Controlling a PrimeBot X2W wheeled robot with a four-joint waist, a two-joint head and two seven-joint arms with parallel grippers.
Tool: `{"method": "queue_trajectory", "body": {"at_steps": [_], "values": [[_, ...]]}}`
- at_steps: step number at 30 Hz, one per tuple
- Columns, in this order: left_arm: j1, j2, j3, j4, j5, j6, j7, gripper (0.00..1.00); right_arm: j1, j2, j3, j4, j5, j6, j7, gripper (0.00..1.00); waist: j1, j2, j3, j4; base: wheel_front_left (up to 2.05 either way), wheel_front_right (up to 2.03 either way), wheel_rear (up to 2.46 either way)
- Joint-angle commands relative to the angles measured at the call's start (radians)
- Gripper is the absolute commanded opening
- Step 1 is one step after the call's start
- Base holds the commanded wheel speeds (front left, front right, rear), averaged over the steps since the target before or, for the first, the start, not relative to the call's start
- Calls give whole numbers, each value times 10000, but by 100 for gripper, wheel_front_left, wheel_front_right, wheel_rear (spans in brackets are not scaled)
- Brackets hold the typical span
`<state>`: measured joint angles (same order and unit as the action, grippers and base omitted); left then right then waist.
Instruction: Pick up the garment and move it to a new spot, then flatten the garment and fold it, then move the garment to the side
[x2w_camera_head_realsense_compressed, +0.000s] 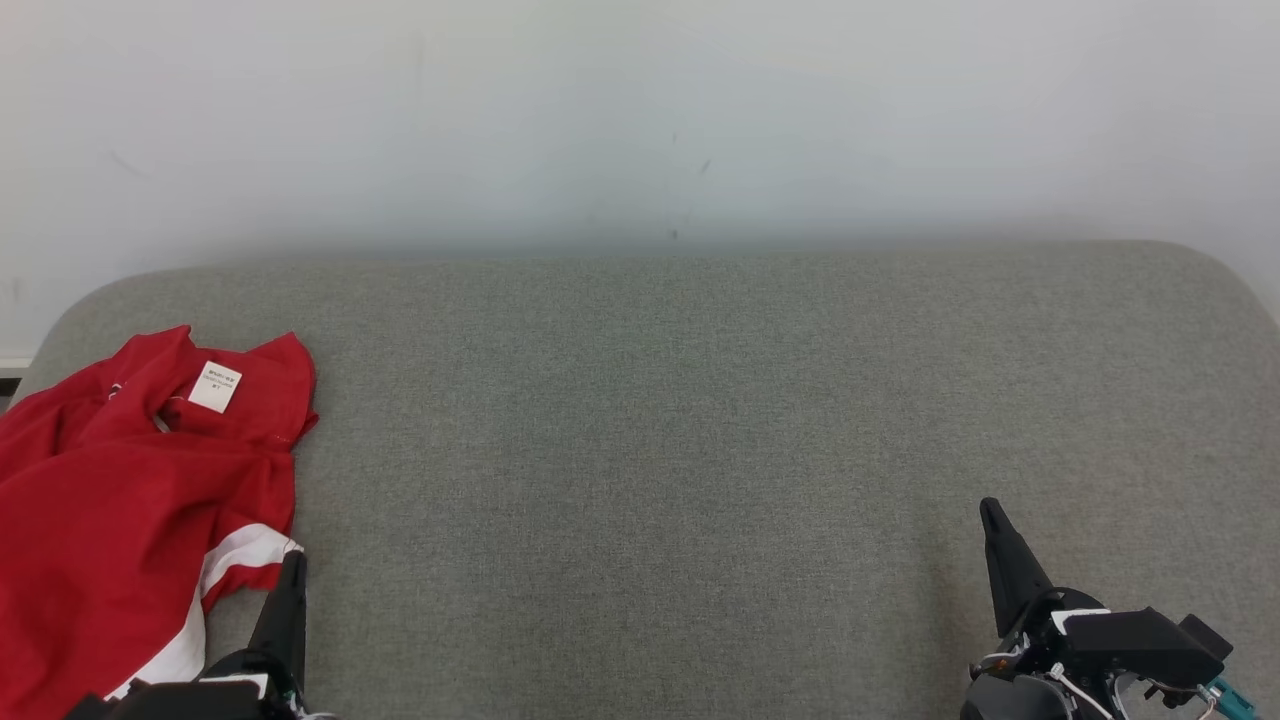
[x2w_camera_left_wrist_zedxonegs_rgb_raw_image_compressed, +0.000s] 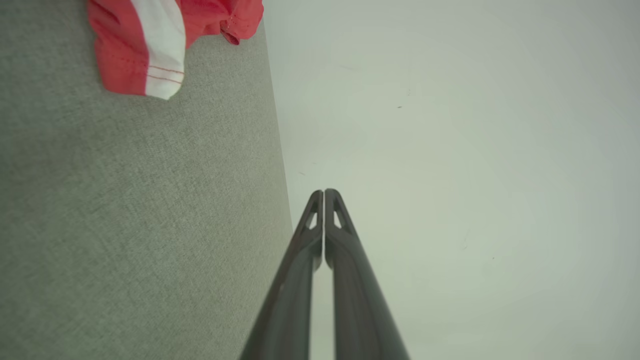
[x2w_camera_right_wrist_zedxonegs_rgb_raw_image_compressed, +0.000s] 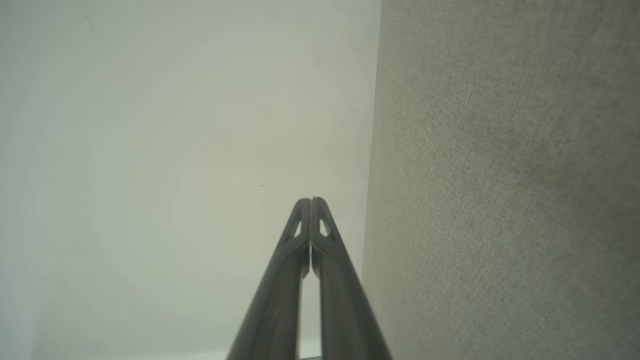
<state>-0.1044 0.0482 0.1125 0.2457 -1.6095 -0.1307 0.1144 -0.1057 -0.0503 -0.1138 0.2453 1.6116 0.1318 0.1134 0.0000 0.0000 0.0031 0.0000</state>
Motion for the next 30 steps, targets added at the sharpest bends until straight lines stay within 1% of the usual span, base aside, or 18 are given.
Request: {"method": "queue_trajectory", "body": {"at_steps": [1, 18, 19, 22, 30], "values": [[-79, 41, 19, -23, 10, 0, -30, 0, -51, 2, 9, -20, -52, -22, -11, 0, 0, 0, 0, 0, 0, 0, 0], [-79, 41, 22, -24, 10, 0, -30, 0, -51, 2, 9, -20, -52, -21, -11, 0, 0, 0, 0, 0, 0, 0, 0], [6, -4, -7, 14, 1, 0, -5, 100, 5, 4, 2, 17, -1, 0, -2, 100, 0, 0, 0, 0, 0, 0, 0], [211, -59, -38, 270, 4, 0, -18, 100, 205, 17, 23, 293, -1, 0, -18, 100, 0, 0, 1, 0, 0, 0, 0], [278, -49, -216, 169, 149, 0, -412, 100, 192, 15, 350, 139, -93, -1, -412, 100, 0, 0, 8, 3, 0, 0, 0]]}}
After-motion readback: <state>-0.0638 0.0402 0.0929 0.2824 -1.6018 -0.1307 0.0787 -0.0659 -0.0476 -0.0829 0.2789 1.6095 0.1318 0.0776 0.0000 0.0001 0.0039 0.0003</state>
